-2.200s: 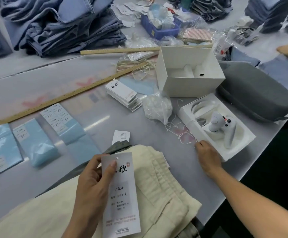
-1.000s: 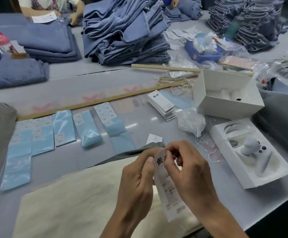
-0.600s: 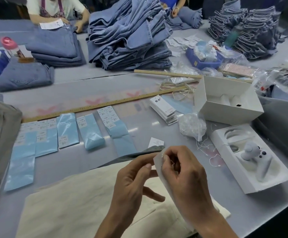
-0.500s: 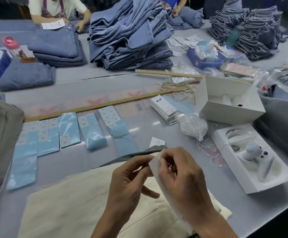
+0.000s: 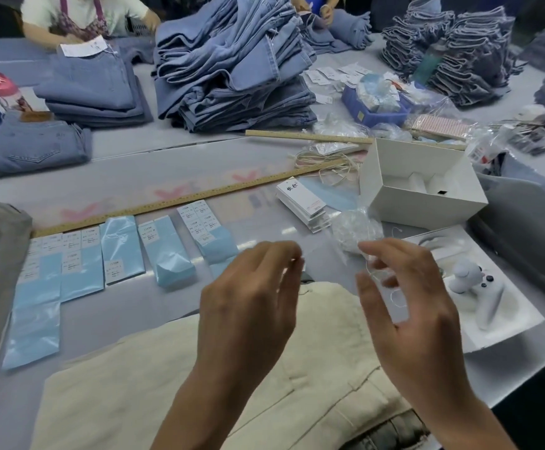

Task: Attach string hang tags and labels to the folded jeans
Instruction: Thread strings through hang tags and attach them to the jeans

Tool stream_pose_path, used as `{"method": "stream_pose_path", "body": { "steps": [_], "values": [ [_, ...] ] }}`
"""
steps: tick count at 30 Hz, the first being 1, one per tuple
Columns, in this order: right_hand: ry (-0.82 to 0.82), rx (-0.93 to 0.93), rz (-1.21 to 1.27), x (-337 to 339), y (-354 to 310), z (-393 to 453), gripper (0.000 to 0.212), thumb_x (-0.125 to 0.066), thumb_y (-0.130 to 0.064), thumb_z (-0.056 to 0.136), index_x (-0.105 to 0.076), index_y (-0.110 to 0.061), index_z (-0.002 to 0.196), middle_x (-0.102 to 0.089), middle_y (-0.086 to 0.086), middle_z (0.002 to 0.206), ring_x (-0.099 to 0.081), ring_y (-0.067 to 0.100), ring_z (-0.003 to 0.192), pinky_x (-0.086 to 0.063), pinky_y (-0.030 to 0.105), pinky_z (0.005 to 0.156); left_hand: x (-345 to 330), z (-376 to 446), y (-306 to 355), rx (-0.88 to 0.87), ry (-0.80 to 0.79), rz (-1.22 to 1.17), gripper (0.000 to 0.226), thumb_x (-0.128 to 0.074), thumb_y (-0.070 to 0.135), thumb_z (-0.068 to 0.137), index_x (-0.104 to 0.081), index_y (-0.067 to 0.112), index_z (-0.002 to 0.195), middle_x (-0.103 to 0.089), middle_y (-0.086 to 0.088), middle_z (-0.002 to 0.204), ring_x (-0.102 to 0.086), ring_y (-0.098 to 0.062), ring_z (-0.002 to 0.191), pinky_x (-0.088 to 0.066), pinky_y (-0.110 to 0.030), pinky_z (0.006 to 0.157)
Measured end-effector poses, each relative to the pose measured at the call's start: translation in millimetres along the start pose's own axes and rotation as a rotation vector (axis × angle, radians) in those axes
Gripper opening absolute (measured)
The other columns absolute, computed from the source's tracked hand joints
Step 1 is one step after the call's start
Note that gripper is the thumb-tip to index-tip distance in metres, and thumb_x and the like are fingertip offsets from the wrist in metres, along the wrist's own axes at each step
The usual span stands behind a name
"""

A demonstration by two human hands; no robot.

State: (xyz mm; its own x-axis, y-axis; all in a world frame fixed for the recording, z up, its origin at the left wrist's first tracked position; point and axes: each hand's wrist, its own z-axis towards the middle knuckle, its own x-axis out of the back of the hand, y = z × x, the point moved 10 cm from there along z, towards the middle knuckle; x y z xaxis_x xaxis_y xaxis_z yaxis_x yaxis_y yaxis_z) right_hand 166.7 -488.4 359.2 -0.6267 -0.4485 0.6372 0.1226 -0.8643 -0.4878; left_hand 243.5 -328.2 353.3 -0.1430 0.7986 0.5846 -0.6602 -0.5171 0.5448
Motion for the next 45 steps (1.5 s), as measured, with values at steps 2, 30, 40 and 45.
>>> {"method": "stream_pose_path", "body": {
  "steps": [2, 30, 40, 45],
  "values": [
    [-0.092, 0.061, 0.039, -5, -11, 0, 0.040, -0.065, -0.017, 0.095, -0.058, -0.010, 0.134, -0.058, -0.003, 0.133, -0.055, 0.014, 0.127, -0.046, 0.031, 0.105, -8, 8, 22, -0.065, -0.073, -0.108, 0.007, -0.061, 0.021, 0.099, -0.068, 0.018, 0.100, -0.071, 0.004, 0.091, -0.064, -0.017, 0.074, -0.056, -0.038, 0.052],
    [-0.257, -0.488, 0.032, -14, 113, -73, 0.021, -0.075, -0.015, 0.087, -0.066, -0.034, 0.083, -0.065, -0.013, 0.087, -0.064, 0.013, 0.075, -0.050, 0.018, 0.064, -156, -92, 30, 0.031, -1.053, -0.066, 0.040, -0.058, 0.065, 0.082, -0.062, 0.027, 0.094, -0.060, 0.011, 0.094, -0.053, -0.012, 0.093, -0.044, -0.035, 0.080],
    [-0.429, -0.376, -0.141, -10, 78, -113, 0.026, -0.086, -0.009, 0.075, -0.066, -0.025, 0.075, -0.057, -0.017, 0.078, -0.057, 0.004, 0.077, -0.046, 0.019, 0.064, -164, -93, 2, 0.190, -0.974, -0.111, 0.009, -0.053, 0.040, 0.088, -0.055, 0.031, 0.085, -0.056, 0.015, 0.087, -0.056, -0.008, 0.087, -0.049, -0.034, 0.077],
    [-0.315, -0.323, -0.224, -12, 65, -109, 0.029, -0.090, -0.010, 0.069, -0.065, -0.025, 0.073, -0.057, -0.017, 0.077, -0.051, 0.005, 0.071, -0.046, 0.022, 0.059, -166, -99, -6, 0.450, -0.954, -0.739, 0.008, -0.062, 0.024, 0.085, -0.067, 0.024, 0.079, -0.060, 0.017, 0.064, -0.047, -0.003, 0.056, -0.040, -0.020, 0.056]
  ]
}}
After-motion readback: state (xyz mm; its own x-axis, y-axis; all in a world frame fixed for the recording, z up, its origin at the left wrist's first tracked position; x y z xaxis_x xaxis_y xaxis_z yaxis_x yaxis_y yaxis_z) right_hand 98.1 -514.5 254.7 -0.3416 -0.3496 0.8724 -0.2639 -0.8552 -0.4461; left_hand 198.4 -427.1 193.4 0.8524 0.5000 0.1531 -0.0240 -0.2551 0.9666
